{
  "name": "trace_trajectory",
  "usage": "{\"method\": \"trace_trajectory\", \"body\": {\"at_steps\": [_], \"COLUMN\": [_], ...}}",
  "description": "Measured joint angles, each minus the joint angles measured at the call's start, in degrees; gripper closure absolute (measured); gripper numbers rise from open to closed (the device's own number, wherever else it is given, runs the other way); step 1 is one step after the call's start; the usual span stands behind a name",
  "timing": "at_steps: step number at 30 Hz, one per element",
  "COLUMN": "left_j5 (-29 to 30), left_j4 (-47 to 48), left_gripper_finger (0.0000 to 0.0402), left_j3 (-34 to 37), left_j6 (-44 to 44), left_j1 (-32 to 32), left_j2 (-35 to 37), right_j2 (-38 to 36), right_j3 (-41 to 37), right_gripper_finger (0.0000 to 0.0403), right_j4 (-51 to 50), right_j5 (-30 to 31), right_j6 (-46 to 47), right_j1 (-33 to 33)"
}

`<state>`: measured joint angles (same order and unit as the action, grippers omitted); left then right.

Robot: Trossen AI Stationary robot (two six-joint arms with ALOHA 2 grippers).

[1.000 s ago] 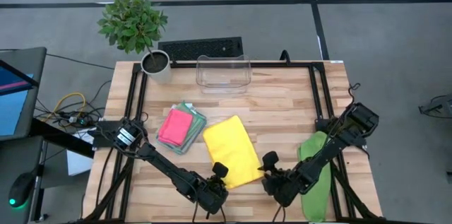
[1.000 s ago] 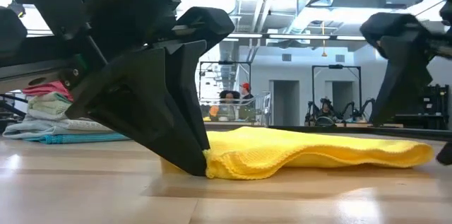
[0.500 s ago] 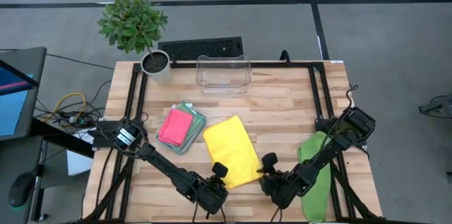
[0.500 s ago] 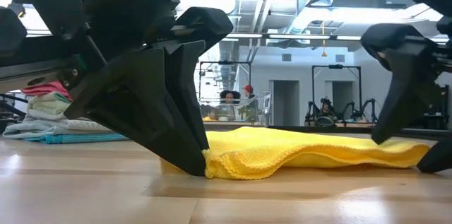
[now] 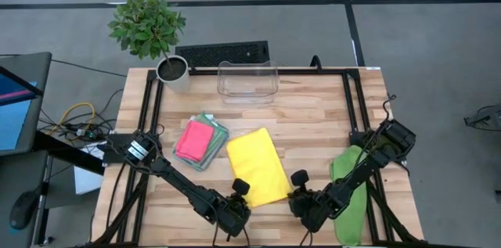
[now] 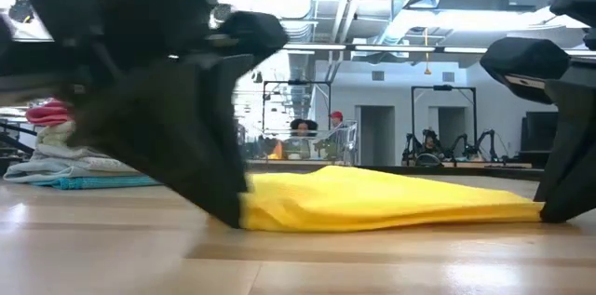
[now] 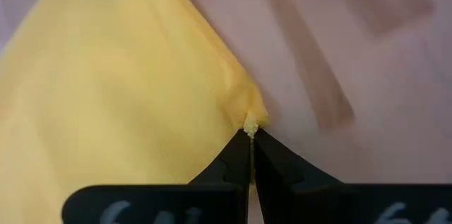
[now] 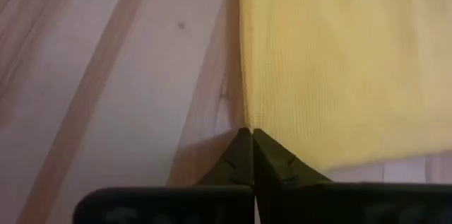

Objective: Fold microfiber towels
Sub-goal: Fold the yellow microfiber cloth

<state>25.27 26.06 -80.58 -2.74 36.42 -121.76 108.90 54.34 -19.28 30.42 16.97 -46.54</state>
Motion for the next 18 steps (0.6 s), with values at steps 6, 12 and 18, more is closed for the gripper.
{"method": "trace_trajectory", "body": {"at_steps": [6, 12, 18], "left_j5": [3.3, 5.1, 7.5], "left_j4": [-0.9, -2.7, 0.6], "left_gripper_finger": [0.04, 0.04, 0.04], "left_j3": [-0.2, -0.2, -0.2], "left_j6": [-7.3, -10.6, -13.7], "left_j1": [1.9, 4.4, 5.2], "left_j2": [6.4, 8.7, 8.5], "right_j2": [-0.7, -1.1, -1.2], "right_j3": [6.9, 16.9, 20.8], "right_gripper_finger": [0.0388, 0.0383, 0.0396], "right_j4": [-8.8, -17.0, -19.8], "right_j5": [-1.6, 1.3, 5.4], "right_j6": [6.3, 6.2, -0.2], "right_j1": [-2.7, -3.9, 0.1]}}
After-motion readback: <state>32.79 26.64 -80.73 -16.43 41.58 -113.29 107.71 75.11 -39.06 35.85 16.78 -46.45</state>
